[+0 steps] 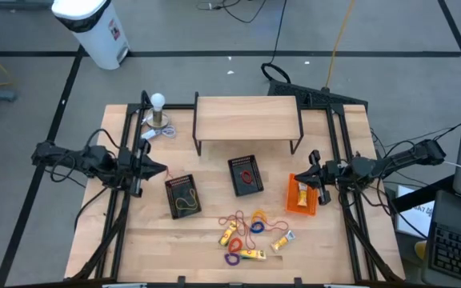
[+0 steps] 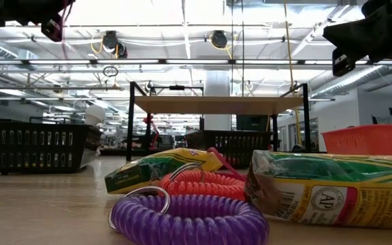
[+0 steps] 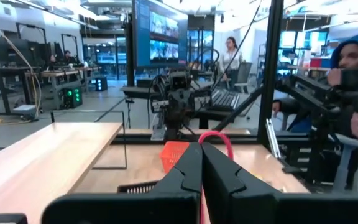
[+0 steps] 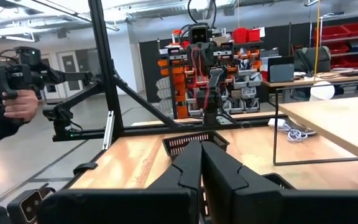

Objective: Pick & Place Office Desk Supplies
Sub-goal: Put the red rubber band into the left black bin

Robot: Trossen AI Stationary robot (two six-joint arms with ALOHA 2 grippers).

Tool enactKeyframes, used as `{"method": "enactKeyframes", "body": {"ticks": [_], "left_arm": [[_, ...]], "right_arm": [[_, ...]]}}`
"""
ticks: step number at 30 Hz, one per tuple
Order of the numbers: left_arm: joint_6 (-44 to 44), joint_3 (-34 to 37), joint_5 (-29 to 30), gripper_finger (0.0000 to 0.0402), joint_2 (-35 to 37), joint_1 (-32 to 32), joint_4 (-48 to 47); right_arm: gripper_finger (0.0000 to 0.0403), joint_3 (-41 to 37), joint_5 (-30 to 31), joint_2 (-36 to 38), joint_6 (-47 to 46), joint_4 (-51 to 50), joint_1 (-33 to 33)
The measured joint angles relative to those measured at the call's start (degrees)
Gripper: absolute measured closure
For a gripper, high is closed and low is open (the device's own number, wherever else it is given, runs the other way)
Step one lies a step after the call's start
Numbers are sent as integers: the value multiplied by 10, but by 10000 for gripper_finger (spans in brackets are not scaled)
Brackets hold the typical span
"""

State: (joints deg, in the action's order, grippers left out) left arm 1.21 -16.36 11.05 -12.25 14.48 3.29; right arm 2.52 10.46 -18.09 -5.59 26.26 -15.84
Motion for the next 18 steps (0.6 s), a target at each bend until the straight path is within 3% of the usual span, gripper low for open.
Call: {"method": "enactKeyframes", "body": {"ticks": [13,18], "left_arm": [[-1,0,10,401,64,0,-66],[0,30,10,401,85,0,-62]], "right_arm": [[399,0,0,0,-11,-12,0],[399,0,0,0,-11,-9,0]]}}
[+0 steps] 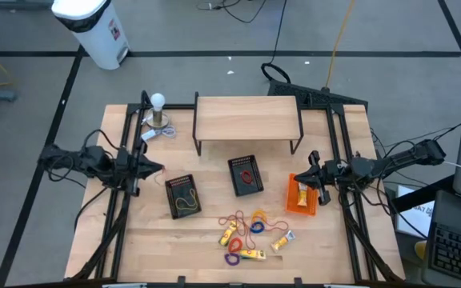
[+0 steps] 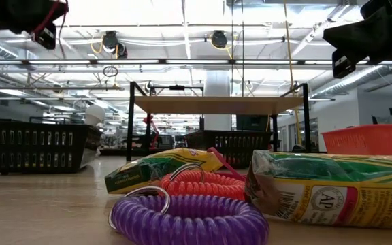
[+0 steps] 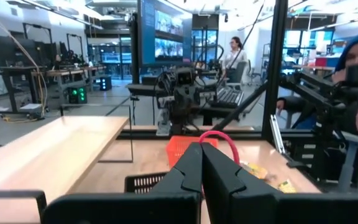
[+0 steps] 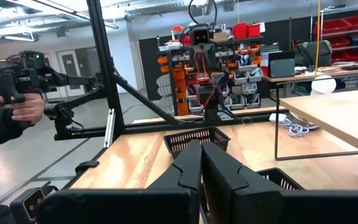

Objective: Pick & Place Office Desk Supplies
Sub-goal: Put the red rubber band into the left black bin

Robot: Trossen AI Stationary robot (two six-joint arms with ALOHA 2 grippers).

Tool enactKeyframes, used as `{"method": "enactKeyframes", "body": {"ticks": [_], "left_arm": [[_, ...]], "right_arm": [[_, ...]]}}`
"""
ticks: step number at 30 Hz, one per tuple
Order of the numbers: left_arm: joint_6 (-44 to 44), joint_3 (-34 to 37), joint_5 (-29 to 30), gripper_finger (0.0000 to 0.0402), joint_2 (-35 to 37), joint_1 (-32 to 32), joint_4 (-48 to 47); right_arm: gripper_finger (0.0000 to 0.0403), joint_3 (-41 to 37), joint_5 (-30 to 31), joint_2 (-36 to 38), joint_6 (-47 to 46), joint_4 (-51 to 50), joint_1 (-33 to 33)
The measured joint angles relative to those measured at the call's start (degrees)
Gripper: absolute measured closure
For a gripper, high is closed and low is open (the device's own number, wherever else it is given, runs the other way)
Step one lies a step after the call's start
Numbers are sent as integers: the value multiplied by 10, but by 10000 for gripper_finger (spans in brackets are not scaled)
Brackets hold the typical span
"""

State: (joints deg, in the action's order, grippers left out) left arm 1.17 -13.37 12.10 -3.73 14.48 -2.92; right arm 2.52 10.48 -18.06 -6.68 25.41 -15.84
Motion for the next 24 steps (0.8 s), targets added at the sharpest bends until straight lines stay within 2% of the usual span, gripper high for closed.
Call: {"method": "enactKeyframes", "body": {"ticks": [6,17,22,24], "left_arm": [[-2,34,2,401,29,0,14],[-1,35,6,401,34,0,24],[-28,26,76,401,19,0,109],[-21,3,80,401,-4,0,102]], "right_arm": [[399,0,0,0,-1,-2,0],[399,0,0,0,-1,-4,0],[399,0,0,0,1,-4,0],[399,0,0,0,3,0,0]]}}
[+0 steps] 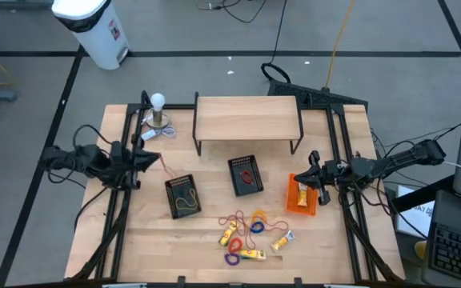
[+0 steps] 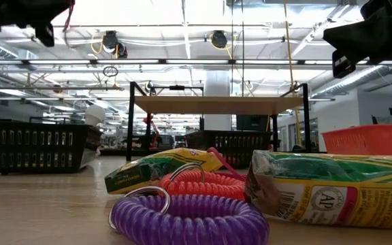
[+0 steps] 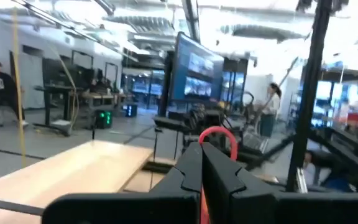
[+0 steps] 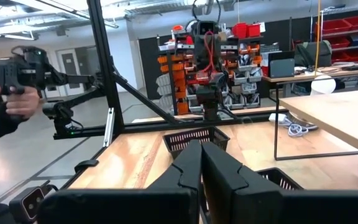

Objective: Pick & Place Office Desk Supplies
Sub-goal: Put the red rubber band into the left black bin

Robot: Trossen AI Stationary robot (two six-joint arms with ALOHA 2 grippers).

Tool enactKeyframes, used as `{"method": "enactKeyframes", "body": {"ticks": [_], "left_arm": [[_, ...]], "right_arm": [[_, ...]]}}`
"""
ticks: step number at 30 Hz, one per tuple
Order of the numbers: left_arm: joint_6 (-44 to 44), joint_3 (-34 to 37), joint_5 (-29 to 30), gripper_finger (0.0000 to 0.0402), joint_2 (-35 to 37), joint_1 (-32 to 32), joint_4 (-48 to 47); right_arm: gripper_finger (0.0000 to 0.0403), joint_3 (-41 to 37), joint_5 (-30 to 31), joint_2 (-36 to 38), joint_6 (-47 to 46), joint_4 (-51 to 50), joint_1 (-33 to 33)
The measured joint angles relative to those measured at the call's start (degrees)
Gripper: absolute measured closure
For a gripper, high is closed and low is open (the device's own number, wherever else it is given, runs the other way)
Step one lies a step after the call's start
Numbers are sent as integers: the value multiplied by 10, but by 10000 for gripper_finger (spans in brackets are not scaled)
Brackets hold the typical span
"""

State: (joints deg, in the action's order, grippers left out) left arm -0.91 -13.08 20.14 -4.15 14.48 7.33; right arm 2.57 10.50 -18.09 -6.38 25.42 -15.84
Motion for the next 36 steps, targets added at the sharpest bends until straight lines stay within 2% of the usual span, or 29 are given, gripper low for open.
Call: {"method": "enactKeyframes", "body": {"ticks": [3,8,13,18,23,29,36], "left_arm": [[1,-66,11,401,-56,0,-41],[-13,-205,9,401,-200,0,-167],[-33,-344,-26,401,-349,3,-306],[-27,-435,-42,401,-460,17,-409],[-55,-468,-53,401,-521,18,-495],[-81,-469,-109,401,-557,26,-536],[-123,-470,-112,401,-589,31,-586]], "right_arm": [[399,0,2,0,0,0,0],[399,0,2,0,0,0,0],[399,0,1,0,0,0,0],[399,0,-1,0,-6,-6,0],[399,0,-1,0,-7,-9,0],[399,0,-1,0,-7,-9,0],[399,0,0,0,-6,-8,0]]}}
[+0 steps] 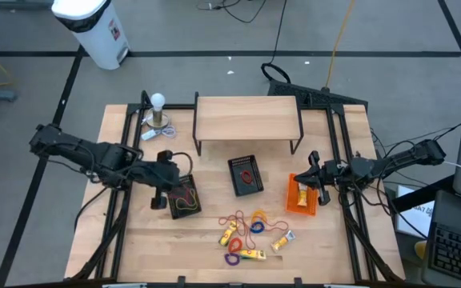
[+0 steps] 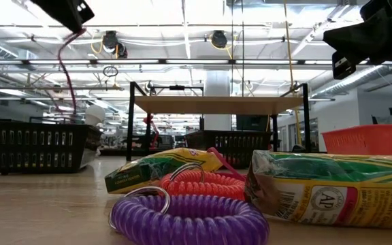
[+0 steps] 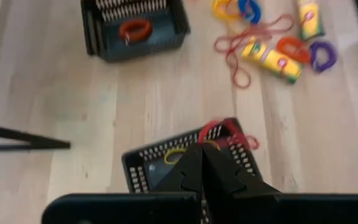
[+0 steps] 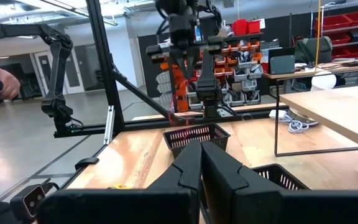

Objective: Pick & Place Office Desk Supplies
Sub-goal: Put the red rubber band into the left black bin

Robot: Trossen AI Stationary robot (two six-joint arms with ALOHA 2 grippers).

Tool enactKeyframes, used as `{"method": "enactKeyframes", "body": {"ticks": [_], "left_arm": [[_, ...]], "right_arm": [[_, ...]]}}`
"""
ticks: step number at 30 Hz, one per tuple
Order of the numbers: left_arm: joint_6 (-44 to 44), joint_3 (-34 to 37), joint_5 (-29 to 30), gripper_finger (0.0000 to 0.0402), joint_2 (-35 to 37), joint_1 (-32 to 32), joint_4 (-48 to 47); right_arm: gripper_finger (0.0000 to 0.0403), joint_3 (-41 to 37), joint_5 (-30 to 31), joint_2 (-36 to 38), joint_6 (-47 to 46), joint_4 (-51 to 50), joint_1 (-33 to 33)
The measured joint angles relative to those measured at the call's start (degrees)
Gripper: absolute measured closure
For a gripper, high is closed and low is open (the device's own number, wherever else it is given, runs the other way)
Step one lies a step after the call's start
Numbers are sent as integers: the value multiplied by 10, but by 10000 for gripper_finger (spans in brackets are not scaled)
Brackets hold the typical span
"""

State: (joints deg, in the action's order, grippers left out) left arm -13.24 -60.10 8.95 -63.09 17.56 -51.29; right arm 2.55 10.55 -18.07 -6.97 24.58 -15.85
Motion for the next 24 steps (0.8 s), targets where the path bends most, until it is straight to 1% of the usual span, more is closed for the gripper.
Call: {"method": "enactKeyframes", "body": {"ticks": [4,10,13,19,24], "left_arm": [[-4,0,-15,401,-26,4,1],[-2,0,-17,401,-68,13,-10],[-5,0,-17,401,-90,13,-35],[2,0,-34,401,-125,4,-40],[15,0,-35,401,-153,3,-55]], "right_arm": [[399,0,0,0,1,4,0],[399,0,1,0,2,4,0],[399,0,1,0,3,4,0],[399,0,2,0,3,5,0],[399,0,2,0,3,8,0]]}}
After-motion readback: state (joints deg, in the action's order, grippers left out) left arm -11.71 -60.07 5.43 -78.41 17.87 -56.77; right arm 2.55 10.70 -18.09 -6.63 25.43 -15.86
